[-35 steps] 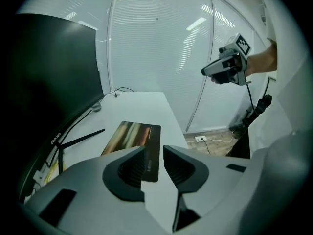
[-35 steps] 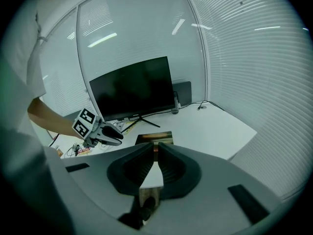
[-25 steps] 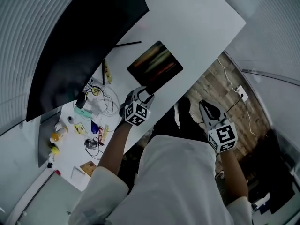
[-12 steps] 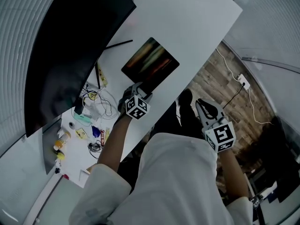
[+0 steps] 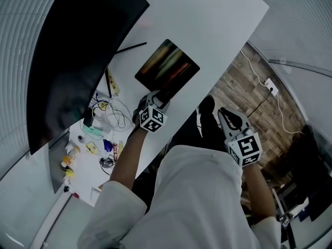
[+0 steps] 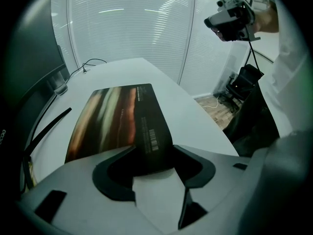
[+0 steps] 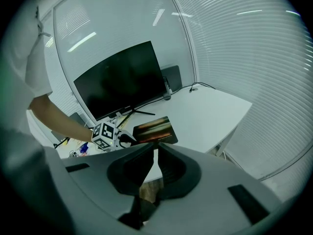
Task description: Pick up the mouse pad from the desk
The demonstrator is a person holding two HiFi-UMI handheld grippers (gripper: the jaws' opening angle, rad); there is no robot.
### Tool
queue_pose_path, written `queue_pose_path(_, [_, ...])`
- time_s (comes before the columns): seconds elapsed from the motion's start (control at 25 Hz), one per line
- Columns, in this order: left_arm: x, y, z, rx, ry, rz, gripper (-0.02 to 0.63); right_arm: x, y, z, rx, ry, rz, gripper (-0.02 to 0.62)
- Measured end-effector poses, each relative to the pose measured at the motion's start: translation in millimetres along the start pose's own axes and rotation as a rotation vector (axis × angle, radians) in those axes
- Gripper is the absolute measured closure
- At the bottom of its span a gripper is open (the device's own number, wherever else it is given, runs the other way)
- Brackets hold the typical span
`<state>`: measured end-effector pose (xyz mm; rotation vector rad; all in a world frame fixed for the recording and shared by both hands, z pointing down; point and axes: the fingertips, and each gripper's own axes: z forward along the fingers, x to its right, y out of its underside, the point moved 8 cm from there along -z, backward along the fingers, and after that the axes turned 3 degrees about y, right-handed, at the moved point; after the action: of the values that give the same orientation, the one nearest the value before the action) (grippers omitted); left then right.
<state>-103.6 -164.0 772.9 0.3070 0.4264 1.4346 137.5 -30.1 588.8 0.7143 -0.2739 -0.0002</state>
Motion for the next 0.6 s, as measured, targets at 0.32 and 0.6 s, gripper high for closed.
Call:
queue_pose_path(0.32, [-16.7, -0.1, -1.9, 0.015, -0.028, -0.043, 0.508, -7.7, 0.3, 1.4, -0.005, -0.003, -0.013, 0.549])
queue_pose_path(0.6, [-25.5, -3.3, -12.1, 0.046, -0.052, -0.09, 0.561, -9.7, -6.6, -0.1, 0.014, 0.015, -0.023, 0.549])
